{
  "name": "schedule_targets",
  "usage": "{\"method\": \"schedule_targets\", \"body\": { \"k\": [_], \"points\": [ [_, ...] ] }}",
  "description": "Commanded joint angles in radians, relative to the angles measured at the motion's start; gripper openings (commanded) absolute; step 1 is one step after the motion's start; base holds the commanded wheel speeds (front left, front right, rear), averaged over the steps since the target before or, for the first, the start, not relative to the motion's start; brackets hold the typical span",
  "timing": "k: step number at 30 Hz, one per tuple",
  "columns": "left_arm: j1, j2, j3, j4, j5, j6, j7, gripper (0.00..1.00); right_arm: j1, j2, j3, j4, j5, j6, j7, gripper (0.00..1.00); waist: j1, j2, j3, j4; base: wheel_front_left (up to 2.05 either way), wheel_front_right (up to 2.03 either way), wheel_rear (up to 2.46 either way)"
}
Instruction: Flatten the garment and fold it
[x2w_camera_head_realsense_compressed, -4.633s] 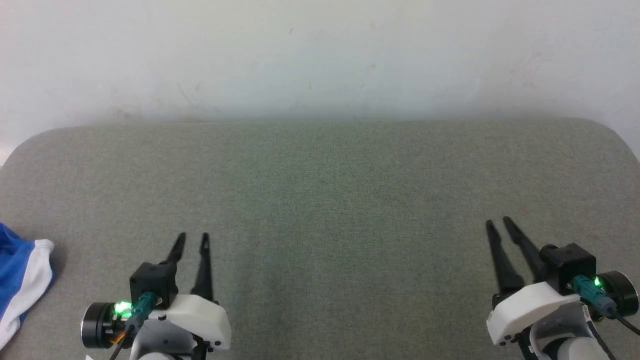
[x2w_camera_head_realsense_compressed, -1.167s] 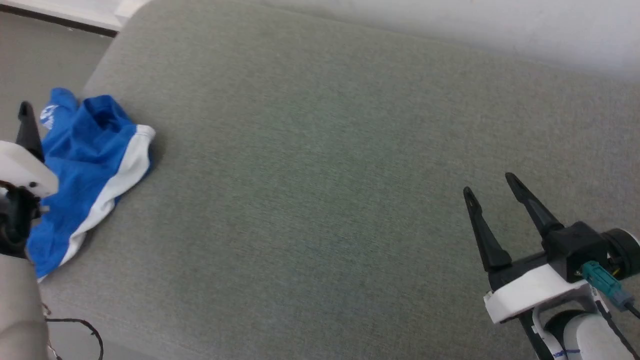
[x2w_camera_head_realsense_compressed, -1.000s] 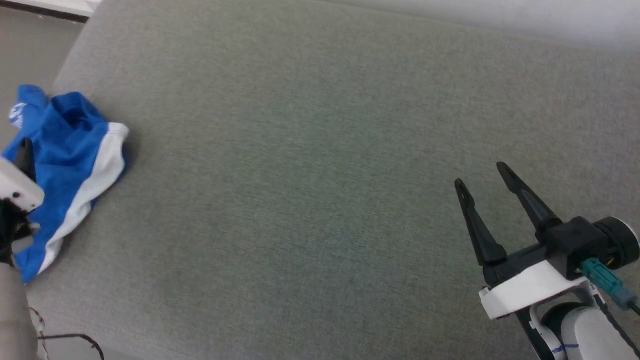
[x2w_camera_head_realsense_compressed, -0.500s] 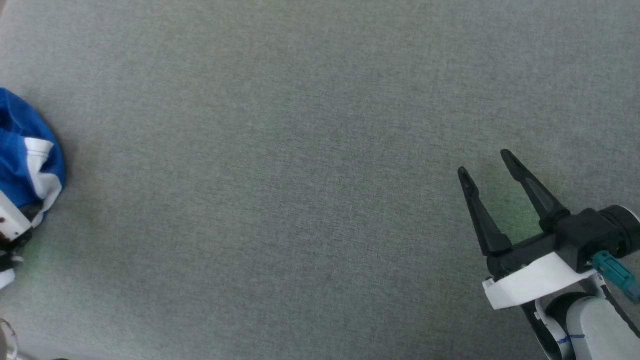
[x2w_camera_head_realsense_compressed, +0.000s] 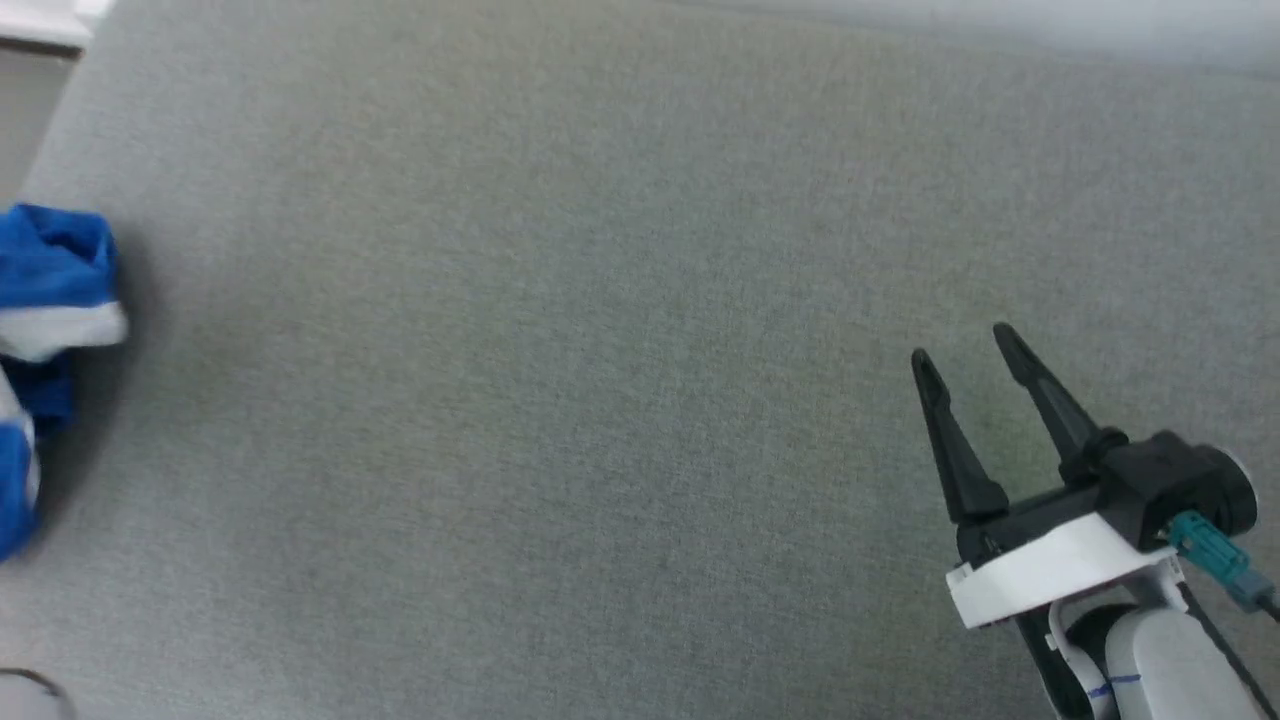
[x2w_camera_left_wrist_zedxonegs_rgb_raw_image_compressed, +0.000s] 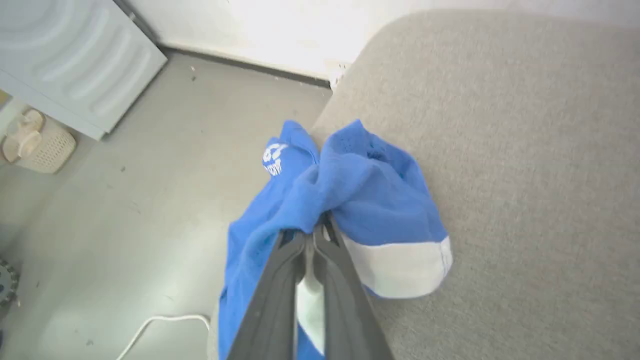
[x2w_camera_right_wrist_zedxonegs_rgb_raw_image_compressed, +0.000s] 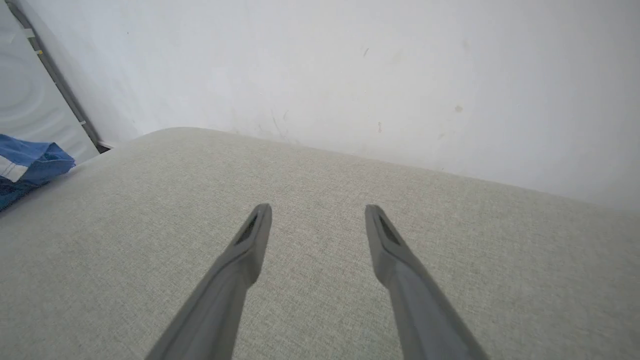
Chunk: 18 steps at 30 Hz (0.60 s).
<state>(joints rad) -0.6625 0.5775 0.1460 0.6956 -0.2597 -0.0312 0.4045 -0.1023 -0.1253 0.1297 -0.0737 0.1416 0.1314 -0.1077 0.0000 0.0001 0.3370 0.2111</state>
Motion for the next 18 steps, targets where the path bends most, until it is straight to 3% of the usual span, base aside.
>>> {"method": "schedule_targets", "body": {
  "k": [1, 8, 13, 18],
  "points": [
    [-0.031, 0.023, -0.022, -0.025, 0.036, 0.007, -0.064, 0.00, 0.021, 0.010, -0.010, 0.011, -0.004, -0.001, -0.009, 1.00, 0.0000, -0.0001, -0.088, 0.012, 0.00, 0.00, 0.00],
    [-0.115, 0.010, -0.084, -0.104, 0.081, -0.016, -0.285, 0.00, 0.077, 0.047, -0.058, 0.022, -0.018, -0.001, -0.020, 1.00, 0.0000, -0.0001, -0.186, 0.001, 0.00, 0.00, 0.00],
    [-0.123, -0.091, -0.119, -0.179, 0.057, -0.018, -0.381, 0.00, 0.124, 0.066, -0.098, 0.011, -0.036, -0.001, -0.019, 1.00, 0.0000, -0.0001, -0.259, -0.028, 0.00, 0.00, 0.00],
    [-0.063, -0.216, -0.173, -0.331, 0.035, -0.002, -0.401, 0.00, 0.159, 0.073, -0.123, -0.014, -0.047, -0.001, -0.005, 1.00, 0.0000, -0.0001, -0.310, -0.084, 0.00, 0.00, 0.00]
  ]
}}
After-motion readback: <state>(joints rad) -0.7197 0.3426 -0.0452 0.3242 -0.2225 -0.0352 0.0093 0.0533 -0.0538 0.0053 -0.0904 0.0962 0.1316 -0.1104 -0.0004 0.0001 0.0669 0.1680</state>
